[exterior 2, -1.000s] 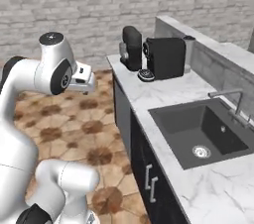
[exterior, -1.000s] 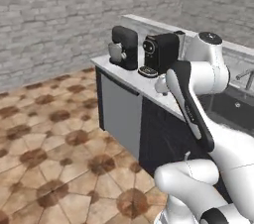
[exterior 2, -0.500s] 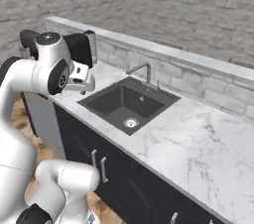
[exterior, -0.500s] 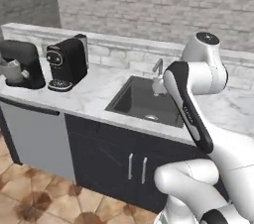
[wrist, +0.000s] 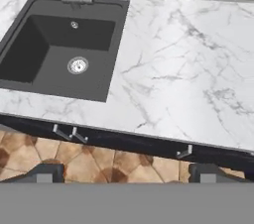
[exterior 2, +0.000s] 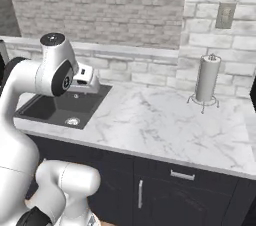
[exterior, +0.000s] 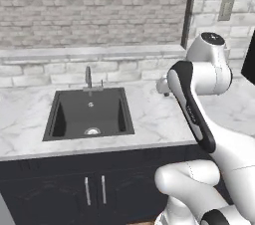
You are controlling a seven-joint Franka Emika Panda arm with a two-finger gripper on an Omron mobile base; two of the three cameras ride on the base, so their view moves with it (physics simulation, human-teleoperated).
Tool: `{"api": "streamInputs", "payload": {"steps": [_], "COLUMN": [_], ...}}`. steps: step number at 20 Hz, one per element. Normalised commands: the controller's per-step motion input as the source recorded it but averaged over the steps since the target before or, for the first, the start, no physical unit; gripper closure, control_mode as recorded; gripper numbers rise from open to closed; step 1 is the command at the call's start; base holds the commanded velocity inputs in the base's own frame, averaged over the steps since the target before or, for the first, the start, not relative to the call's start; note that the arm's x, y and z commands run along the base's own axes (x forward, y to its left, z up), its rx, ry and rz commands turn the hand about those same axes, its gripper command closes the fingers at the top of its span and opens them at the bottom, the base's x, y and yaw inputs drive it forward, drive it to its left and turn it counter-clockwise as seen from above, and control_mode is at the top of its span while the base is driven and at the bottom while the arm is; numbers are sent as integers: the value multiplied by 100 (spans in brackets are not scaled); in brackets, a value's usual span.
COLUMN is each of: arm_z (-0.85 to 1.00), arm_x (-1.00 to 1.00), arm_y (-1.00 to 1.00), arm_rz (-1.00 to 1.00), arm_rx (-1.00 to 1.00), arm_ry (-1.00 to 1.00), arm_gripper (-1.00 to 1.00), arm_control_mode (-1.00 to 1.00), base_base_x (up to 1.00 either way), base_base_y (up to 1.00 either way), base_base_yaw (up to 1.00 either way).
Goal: Navigate to the sink.
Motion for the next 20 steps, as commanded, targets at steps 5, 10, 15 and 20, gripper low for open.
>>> {"api": "streamInputs", "payload": {"steps": [5,10,15,20], "arm_z": [0,0,0,0], "arm_x": [0,0,0,0], "arm_y": [0,0,0,0], "arm_rz": [0,0,0,0], "arm_rx": [0,0,0,0], "arm_ry": [0,0,0,0], "arm_gripper": [-100,-100,-100,-100], "arm_control_mode": [100,100,100,100], "base_base_x": [0,11,60,56], "base_base_y": [91,41,16,53], "base_base_yaw": [-5,1,-3,-9]}}
